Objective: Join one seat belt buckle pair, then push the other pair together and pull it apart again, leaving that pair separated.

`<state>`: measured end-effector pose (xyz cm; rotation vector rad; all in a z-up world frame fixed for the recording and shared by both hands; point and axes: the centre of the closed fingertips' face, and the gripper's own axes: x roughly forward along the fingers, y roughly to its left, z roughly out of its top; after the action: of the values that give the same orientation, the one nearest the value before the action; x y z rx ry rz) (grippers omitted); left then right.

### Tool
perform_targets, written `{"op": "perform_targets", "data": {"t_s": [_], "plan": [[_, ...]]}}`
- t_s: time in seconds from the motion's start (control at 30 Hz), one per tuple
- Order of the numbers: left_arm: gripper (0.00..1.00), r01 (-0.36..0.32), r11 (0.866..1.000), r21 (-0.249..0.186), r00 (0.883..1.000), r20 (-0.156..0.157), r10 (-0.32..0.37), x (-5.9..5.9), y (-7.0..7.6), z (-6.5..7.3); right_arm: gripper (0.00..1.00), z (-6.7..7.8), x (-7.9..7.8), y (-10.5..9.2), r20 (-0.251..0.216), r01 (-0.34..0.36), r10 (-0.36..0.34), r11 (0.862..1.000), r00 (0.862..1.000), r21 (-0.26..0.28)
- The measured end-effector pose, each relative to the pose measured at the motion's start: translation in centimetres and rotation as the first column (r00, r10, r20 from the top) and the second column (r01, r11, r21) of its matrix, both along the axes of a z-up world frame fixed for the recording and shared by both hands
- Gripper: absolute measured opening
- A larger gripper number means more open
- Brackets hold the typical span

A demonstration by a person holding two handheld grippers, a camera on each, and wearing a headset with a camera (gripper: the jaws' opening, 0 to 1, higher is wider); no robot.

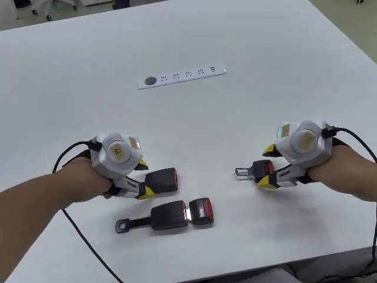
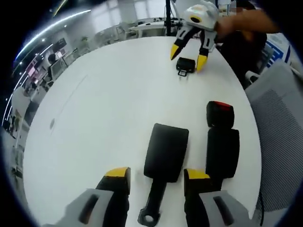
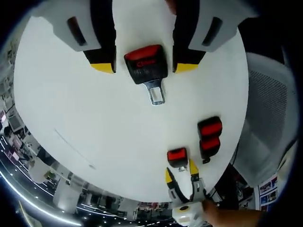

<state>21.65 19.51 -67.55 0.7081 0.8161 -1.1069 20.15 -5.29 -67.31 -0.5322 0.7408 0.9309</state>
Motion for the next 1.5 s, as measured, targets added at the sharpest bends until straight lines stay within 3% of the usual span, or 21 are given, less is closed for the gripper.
{"op": "perform_targets", "data": {"t_s": [0.07, 0.1, 0.13, 0.17, 0.27, 0.37, 0.4, 0.5, 0.67, 0.77, 0.93, 1.03, 1.23, 1.5], "plan": [[0.53, -0.076, 0.997, -0.029, 0.996, 0.040, 0.077, 0.0, 0.7, 1.4, 0.54, 0.7, 0.1, 0.0, 0.023, 0.053, -0.053, 0.998, 0.998, 0.034], [0.56, -0.111, 0.993, -0.051, 0.992, 0.053, 0.113, -0.1, 0.7, 2.1, 0.57, 1.8, -0.5, 0.1, 0.036, 0.060, -0.062, 0.997, 0.997, 0.051], [0.59, -0.135, 0.987, -0.083, 0.988, 0.062, 0.140, -0.7, 0.6, 3.5, 0.60, 2.2, -0.8, 0.1, 0.048, 0.074, -0.077, 0.995, 0.996, 0.060], [0.59, -0.143, 0.984, -0.101, 0.986, 0.065, 0.150, -1.3, 0.6, 4.0, 0.63, 2.5, -1.5, 0.2, 0.047, 0.088, -0.092, 0.993, 0.995, 0.073], [0.63, -0.175, 0.974, -0.142, 0.979, 0.080, 0.187, -2.4, 1.5, 4.4, 0.70, 2.7, -3.2, 0.7, 0.053, 0.098, -0.103, 0.991, 0.993, 0.089], [0.66, -0.212, 0.962, -0.173, 0.970, 0.083, 0.229, -4.3, 2.1, 5.1, 0.75, 2.5, -5.2, 1.2, 0.059, 0.084, -0.089, 0.993, 0.994, 0.081], [0.68, -0.227, 0.957, -0.181, 0.966, 0.081, 0.245, -5.3, 2.5, 5.2, 0.77, 2.4, -5.9, 1.3, 0.052, 0.081, -0.086, 0.993, 0.995, 0.082], [0.71, -0.245, 0.952, -0.186, 0.963, 0.070, 0.261, -6.8, 3.3, 5.1, 0.82, 2.5, -7.4, 1.4, 0.021, 0.100, -0.103, 0.988, 0.994, 0.115], [0.79, -0.265, 0.941, -0.209, 0.957, 0.060, 0.282, -8.8, 5.4, 5.6, 0.92, 3.0, -8.5, 0.8, 0.026, 0.137, -0.144, 0.977, 0.989, 0.166], [0.80, -0.289, 0.933, -0.214, 0.953, 0.022, 0.301, -10.3, 6.9, 4.8, 0.94, 3.6, -9.0, 0.7, 0.029, 0.145, -0.152, 0.973, 0.988, 0.181], [0.90, -0.309, 0.924, -0.225, 0.950, -0.020, 0.313, -12.3, 7.6, 4.2, 0.99, 3.8, -9.5, 0.7, 0.033, 0.144, -0.152, 0.972, 0.988, 0.188], [0.96, -0.342, 0.911, -0.232, 0.939, -0.057, 0.338, -12.8, 8.0, 4.0, 1.00, 3.8, -9.7, 0.8, 0.029, 0.150, -0.159, 0.969, 0.987, 0.198], [1.00, -0.370, 0.891, -0.265, 0.929, -0.074, 0.363, -12.8, 8.1, 4.2, 1.00, 4.0, -10.1, 0.5, 0.038, 0.161, -0.172, 0.965, 0.984, 0.208], [1.00, -0.391, 0.875, -0.286, 0.920, -0.090, 0.382, -12.7, 7.3, 4.4, 1.00, 3.8, -10.7, -0.8, 0.038, 0.208, -0.220, 0.956, 0.975, 0.204]]}}
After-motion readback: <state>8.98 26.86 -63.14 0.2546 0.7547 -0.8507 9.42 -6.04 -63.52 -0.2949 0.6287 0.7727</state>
